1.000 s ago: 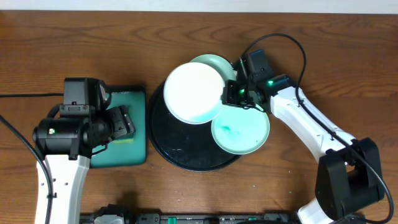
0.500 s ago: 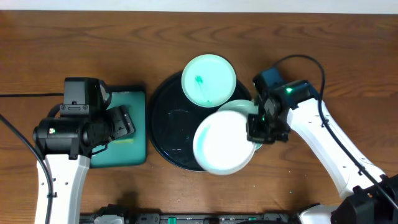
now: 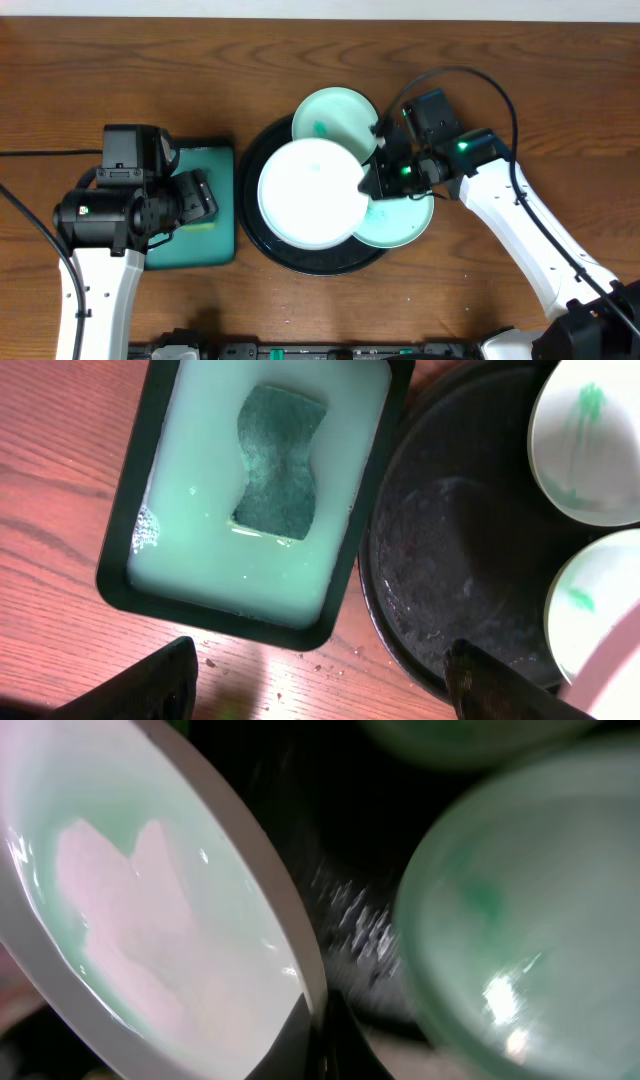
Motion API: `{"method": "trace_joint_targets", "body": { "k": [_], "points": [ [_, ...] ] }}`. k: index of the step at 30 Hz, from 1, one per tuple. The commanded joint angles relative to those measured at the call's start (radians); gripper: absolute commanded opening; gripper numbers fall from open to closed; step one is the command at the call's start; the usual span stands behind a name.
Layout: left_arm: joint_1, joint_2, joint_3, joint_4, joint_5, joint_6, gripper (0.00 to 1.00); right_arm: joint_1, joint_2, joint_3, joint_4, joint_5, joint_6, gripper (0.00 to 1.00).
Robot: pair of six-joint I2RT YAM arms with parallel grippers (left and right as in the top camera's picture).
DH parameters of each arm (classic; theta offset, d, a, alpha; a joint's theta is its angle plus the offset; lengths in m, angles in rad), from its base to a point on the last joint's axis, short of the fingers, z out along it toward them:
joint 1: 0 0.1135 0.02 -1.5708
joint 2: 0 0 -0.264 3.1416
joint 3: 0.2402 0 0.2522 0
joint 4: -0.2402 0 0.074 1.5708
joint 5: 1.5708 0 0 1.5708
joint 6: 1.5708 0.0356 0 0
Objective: Clean dirty plates on tray and stack at the side
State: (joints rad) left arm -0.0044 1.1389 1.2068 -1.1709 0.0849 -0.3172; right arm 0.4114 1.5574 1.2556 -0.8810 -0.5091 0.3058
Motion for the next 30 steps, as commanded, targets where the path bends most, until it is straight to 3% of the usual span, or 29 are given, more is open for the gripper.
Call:
{"method": "trace_joint_targets", "body": {
  "k": [1, 12, 30],
  "points": [
    [-0.004, 0.005, 0.000, -0.003, 0.008, -0.005, 0.79, 0.027, -0.002, 0.010, 0.079, 0.229, 0.012, 0.01],
    [-0.003, 0.027, -0.012, -0.002, 0.009, -0.005, 0.80, 0.163, -0.002, 0.012, 0.158, 0.582, 0.002, 0.01],
    [-0.003, 0.052, -0.012, -0.003, 0.009, -0.005, 0.80, 0.444, -0.002, 0.039, 0.217, 1.213, -0.243, 0.01]
  ]
}}
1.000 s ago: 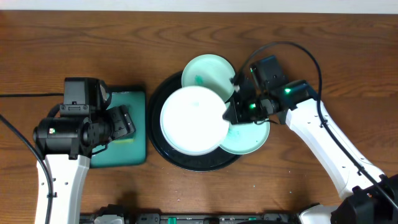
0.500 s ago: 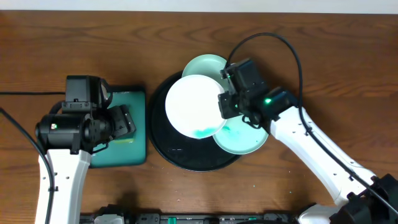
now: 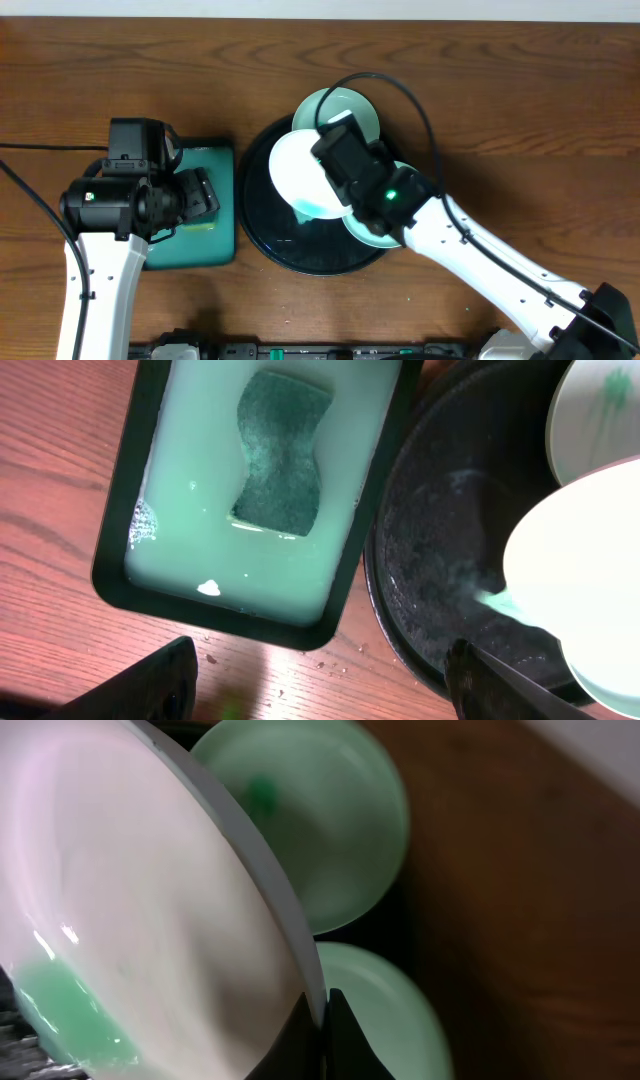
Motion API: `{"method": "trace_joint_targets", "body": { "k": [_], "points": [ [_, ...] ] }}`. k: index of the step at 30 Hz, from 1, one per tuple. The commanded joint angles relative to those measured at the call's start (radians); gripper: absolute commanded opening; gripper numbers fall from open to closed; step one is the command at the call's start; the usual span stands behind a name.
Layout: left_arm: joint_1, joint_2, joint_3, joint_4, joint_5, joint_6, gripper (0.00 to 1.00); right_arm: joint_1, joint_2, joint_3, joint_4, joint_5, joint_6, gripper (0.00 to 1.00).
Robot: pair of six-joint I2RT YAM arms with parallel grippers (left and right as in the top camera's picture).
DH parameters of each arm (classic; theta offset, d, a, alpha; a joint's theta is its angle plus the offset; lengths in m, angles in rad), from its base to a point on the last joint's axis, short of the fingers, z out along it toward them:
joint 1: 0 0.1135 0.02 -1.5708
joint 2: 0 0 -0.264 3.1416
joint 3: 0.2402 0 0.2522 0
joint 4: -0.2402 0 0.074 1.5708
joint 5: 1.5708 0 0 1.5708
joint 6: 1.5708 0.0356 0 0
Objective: Clean dirty plates on tray and stack at the side
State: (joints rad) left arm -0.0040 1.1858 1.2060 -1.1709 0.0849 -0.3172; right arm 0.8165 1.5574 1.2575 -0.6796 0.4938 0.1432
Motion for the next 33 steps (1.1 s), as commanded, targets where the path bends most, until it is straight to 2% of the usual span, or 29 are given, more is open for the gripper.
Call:
{"method": "trace_joint_targets", "body": {
  "k": [1, 9, 13, 16, 19, 33],
  "points": [
    [-0.004, 0.006, -0.011, -0.003, 0.009, -0.005, 0.80, 0.059, -0.002, 0.038, 0.028, 0.278, -0.110, 0.01],
    [-0.004, 0.006, -0.011, -0.003, 0.008, -0.005, 0.80, 0.221, -0.002, 0.038, 0.215, 0.684, -0.454, 0.01],
    [-0.004, 0.006, -0.011, -0.003, 0.008, -0.005, 0.80, 0.296, -0.002, 0.038, 0.324, 0.799, -0.655, 0.01],
    [-0.004, 0.006, -0.011, -0.003, 0.008, -0.005, 0.80, 0.332, -0.002, 0.038, 0.366, 0.847, -0.746, 0.01],
    [-0.004, 0.005, -0.011, -0.003, 0.008, -0.005, 0.80, 0.351, -0.002, 0.038, 0.370, 0.879, -0.789, 0.01],
    [-0.004, 0.006, -0.011, -0.003, 0.009, -0.005, 0.80, 0.354, -0.002, 0.037, 0.369, 0.884, -0.764, 0.01]
  ]
}}
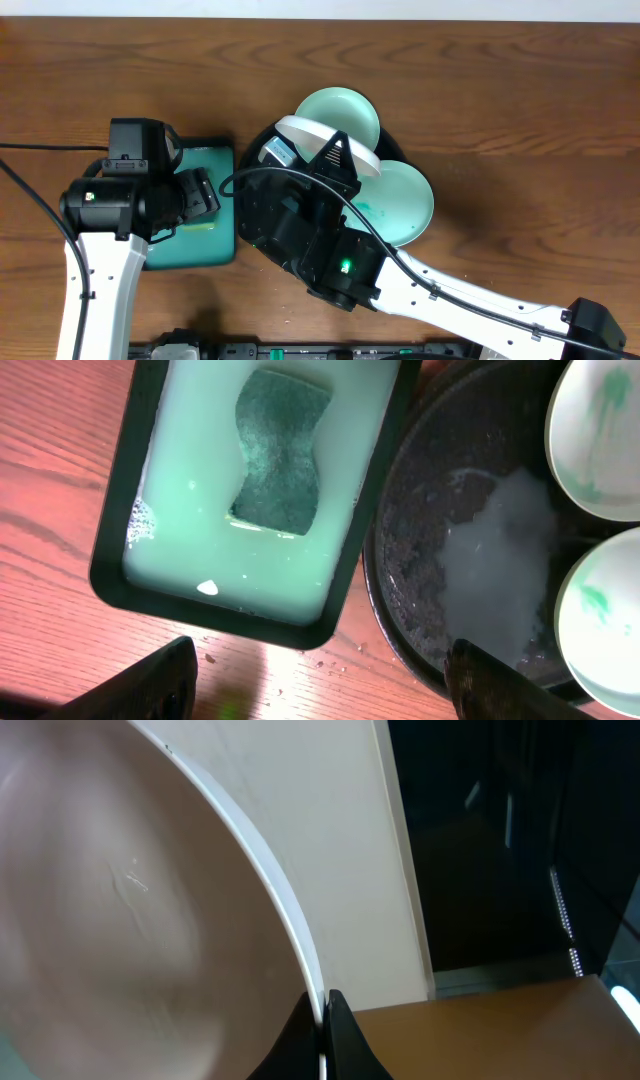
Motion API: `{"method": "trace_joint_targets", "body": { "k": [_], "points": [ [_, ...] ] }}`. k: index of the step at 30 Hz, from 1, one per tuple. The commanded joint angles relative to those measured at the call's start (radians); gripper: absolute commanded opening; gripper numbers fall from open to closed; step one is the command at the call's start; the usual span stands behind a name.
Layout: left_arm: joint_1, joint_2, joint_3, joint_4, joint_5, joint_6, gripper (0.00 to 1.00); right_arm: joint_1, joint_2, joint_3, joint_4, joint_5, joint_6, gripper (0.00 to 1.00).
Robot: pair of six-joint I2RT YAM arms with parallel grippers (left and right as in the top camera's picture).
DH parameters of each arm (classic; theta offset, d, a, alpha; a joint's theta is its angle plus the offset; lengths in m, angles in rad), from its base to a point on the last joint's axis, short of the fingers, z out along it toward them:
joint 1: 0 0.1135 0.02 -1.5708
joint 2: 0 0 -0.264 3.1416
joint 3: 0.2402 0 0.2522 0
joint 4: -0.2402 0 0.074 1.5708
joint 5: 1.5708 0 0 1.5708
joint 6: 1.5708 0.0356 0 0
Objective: Clean dirty plates on tray and stack at the side
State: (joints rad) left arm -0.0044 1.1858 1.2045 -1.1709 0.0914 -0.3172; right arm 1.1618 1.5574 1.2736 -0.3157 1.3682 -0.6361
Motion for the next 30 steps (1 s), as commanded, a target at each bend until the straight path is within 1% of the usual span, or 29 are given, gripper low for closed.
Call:
{"method": "trace_joint_targets", "body": {
  "k": [1, 2, 5, 6, 9, 10, 12, 13, 15, 16, 18, 19, 21, 22, 24, 25, 27, 30],
  "points": [
    [-0.003, 0.006, -0.010, -0.002, 0.002, -0.005, 0.80, 0.004, -0.001, 0.019, 0.001, -0.026, 0.040, 0.01],
    [-0.003, 0.006, -0.010, -0.002, 0.002, -0.005, 0.80, 0.001, 0.001, 0.018, -0.014, -0.054, 0.059, 0.01],
    [-0.004, 0.006, -0.010, -0.007, 0.002, -0.005, 0.80, 0.027, 0.009, 0.018, -0.011, 0.019, 0.052, 0.01],
    [-0.004, 0.006, -0.010, -0.010, 0.002, -0.005, 0.80, 0.038, 0.009, 0.018, -0.016, 0.017, 0.066, 0.01],
    [-0.004, 0.006, -0.010, -0.006, 0.002, -0.005, 0.80, 0.017, 0.015, 0.018, -0.026, -0.090, 0.127, 0.01],
    [-0.004, 0.006, -0.010, -0.006, 0.002, -0.005, 0.80, 0.008, 0.019, 0.019, -0.018, -0.056, 0.126, 0.01],
    [-0.004, 0.006, -0.010, -0.012, 0.002, -0.005, 0.80, 0.021, 0.019, 0.019, 0.024, 0.082, 0.100, 0.01],
    [-0.004, 0.006, -0.010, -0.016, 0.002, -0.005, 0.80, 0.029, 0.017, 0.019, 0.034, 0.087, 0.103, 0.01],
    [-0.004, 0.006, -0.010, -0.013, 0.002, -0.005, 0.80, 0.015, 0.018, 0.018, 0.009, -0.040, 0.131, 0.01],
    [-0.004, 0.006, -0.010, -0.009, 0.002, -0.005, 0.80, 0.004, 0.024, 0.019, 0.013, -0.031, 0.130, 0.01],
    [-0.004, 0.006, -0.010, -0.010, 0.002, -0.005, 0.80, 0.023, 0.024, 0.019, 0.050, 0.088, 0.114, 0.01],
    [-0.004, 0.006, -0.010, -0.015, 0.002, -0.005, 0.80, 0.033, 0.021, 0.019, 0.049, 0.084, 0.125, 0.01],
    [-0.003, 0.006, -0.010, -0.016, 0.002, -0.005, 0.80, 0.022, 0.021, 0.019, -0.005, -0.055, 0.163, 0.01],
    [-0.004, 0.006, -0.010, -0.013, 0.002, -0.005, 0.80, 0.011, 0.025, 0.019, -0.018, -0.057, 0.168, 0.01],
    [-0.004, 0.006, -0.010, -0.012, 0.002, -0.005, 0.80, 0.027, 0.023, 0.019, -0.006, 0.058, 0.177, 0.01],
    [-0.004, 0.006, -0.010, -0.014, 0.002, -0.005, 0.80, 0.033, 0.019, 0.019, -0.014, 0.036, 0.208, 0.01],
    [-0.004, 0.006, -0.010, -0.011, 0.002, -0.005, 0.80, 0.016, 0.019, 0.019, -0.065, -0.101, 0.250, 0.01],
    [-0.004, 0.006, -0.010, -0.011, 0.002, -0.005, 0.80, 0.018, 0.013, 0.019, -0.079, -0.057, 0.290, 0.01]
  ]
}}
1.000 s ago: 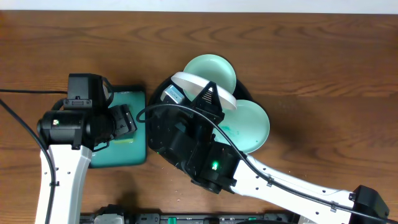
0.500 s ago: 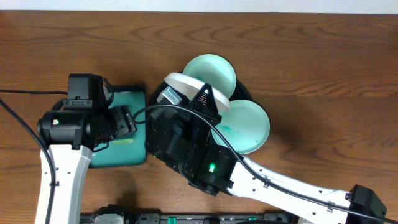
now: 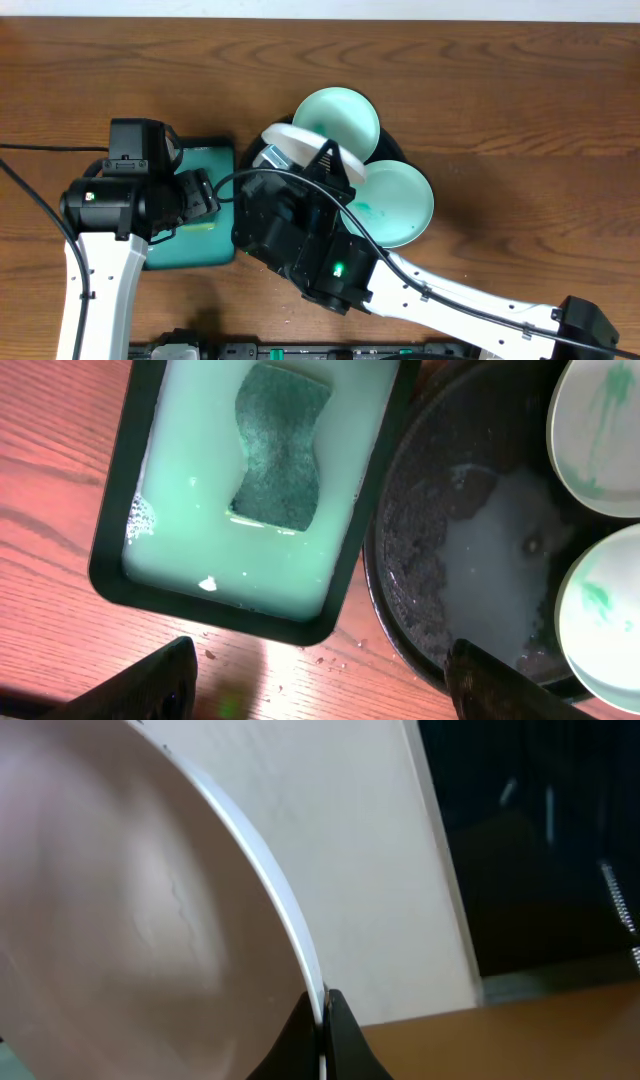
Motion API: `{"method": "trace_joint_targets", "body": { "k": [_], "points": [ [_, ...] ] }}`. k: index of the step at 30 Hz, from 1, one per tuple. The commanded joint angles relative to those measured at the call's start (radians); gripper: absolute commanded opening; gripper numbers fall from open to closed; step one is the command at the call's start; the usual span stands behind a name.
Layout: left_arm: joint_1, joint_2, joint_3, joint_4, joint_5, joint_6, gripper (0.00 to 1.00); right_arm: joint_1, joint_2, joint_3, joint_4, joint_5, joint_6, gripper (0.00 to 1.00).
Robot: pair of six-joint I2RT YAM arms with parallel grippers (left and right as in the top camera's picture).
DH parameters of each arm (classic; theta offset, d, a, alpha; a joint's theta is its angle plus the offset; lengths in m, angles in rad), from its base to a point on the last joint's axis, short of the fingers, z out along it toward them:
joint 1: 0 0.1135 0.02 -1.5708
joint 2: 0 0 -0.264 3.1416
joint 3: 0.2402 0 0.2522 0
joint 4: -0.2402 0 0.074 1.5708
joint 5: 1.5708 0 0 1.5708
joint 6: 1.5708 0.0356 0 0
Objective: Clean dirty plates on tray and stack at the side
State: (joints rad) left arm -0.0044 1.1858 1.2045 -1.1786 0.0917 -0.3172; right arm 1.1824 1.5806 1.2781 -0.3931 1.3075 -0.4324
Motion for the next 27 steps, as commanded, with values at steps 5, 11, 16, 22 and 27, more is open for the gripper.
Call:
{"method": "trace_joint_targets", "body": {
  "k": [5, 11, 16, 22, 27],
  "points": [
    [-0.003, 0.006, -0.010, -0.002, 0.002, -0.005, 0.80, -0.035, -0.016, 0.014, -0.077, -0.118, 0.208, 0.01],
    [-0.003, 0.006, -0.010, 0.001, 0.002, -0.005, 0.80, -0.093, -0.016, 0.014, -0.283, -0.532, 0.644, 0.01],
    [-0.004, 0.006, -0.010, 0.002, 0.002, -0.005, 0.80, -0.225, -0.016, 0.014, -0.339, -0.832, 0.871, 0.01],
    [-0.003, 0.006, -0.010, 0.002, 0.002, -0.005, 0.80, -0.459, -0.017, 0.014, -0.329, -1.146, 0.908, 0.01],
    [-0.004, 0.006, -0.010, 0.002, 0.002, -0.005, 0.80, -0.723, -0.017, 0.014, -0.300, -1.393, 0.941, 0.01]
  ]
}}
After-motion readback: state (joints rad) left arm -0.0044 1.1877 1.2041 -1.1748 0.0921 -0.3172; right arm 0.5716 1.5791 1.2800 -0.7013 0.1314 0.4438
